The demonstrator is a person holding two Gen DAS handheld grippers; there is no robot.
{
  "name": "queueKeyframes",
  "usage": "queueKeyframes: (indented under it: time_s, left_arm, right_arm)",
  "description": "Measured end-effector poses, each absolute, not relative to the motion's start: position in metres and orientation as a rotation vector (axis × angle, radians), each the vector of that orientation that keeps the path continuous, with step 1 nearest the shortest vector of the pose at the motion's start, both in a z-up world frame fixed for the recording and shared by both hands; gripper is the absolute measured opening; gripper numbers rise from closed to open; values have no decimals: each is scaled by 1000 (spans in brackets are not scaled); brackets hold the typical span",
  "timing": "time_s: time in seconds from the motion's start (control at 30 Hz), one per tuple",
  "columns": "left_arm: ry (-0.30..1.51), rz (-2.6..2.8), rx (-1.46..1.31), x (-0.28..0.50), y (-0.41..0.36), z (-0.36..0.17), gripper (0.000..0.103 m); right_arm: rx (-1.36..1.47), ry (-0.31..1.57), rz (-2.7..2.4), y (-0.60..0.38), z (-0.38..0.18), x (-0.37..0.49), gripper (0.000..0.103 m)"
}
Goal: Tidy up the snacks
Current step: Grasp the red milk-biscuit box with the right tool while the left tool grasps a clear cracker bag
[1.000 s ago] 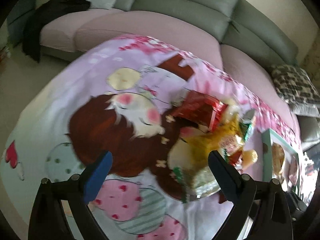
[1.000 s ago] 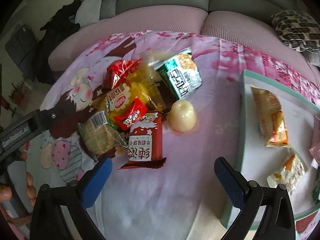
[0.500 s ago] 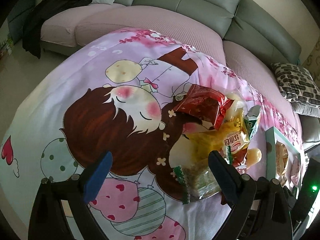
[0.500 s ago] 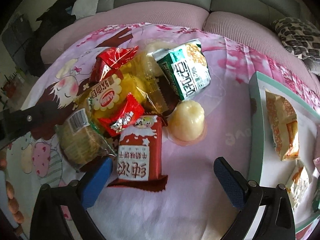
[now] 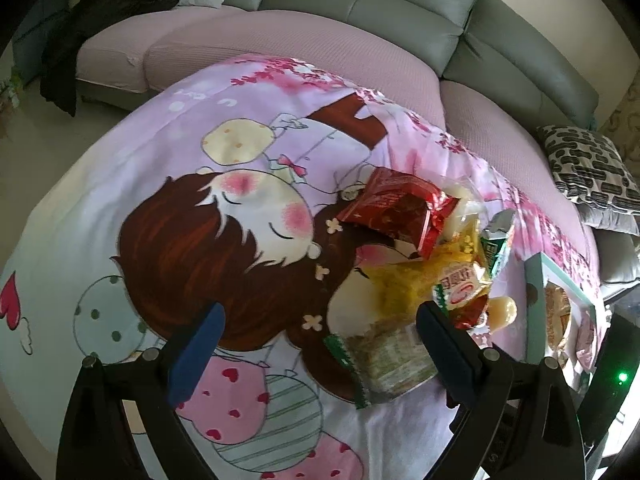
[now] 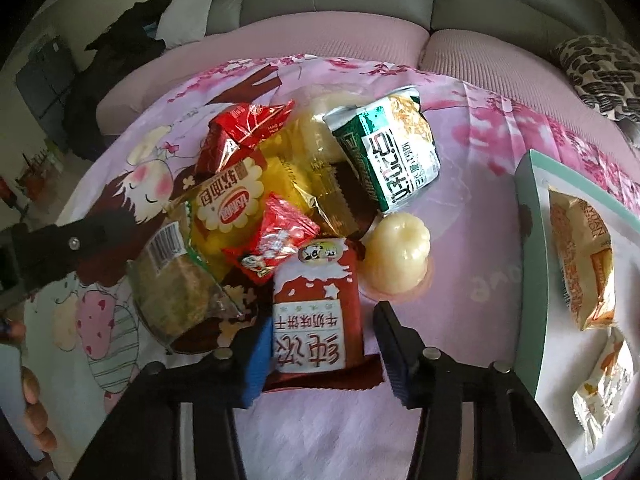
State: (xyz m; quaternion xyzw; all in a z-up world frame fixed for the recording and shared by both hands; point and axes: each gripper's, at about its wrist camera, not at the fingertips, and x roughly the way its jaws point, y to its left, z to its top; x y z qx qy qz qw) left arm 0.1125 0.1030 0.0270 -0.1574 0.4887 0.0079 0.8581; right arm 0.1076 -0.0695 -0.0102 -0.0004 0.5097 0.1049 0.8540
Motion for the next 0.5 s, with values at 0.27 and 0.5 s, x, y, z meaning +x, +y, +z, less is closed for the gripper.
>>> queueKeyframes:
  time_s: [0.27, 0.5]
  left_arm:
    - [1041, -73, -350, 114, 85, 23, 97]
    - [1082, -87, -325, 119, 71, 12, 97]
  right_arm:
    - [29, 1079, 226, -78, -10, 100, 45]
    - [52, 1091, 220, -87, -10, 91, 45]
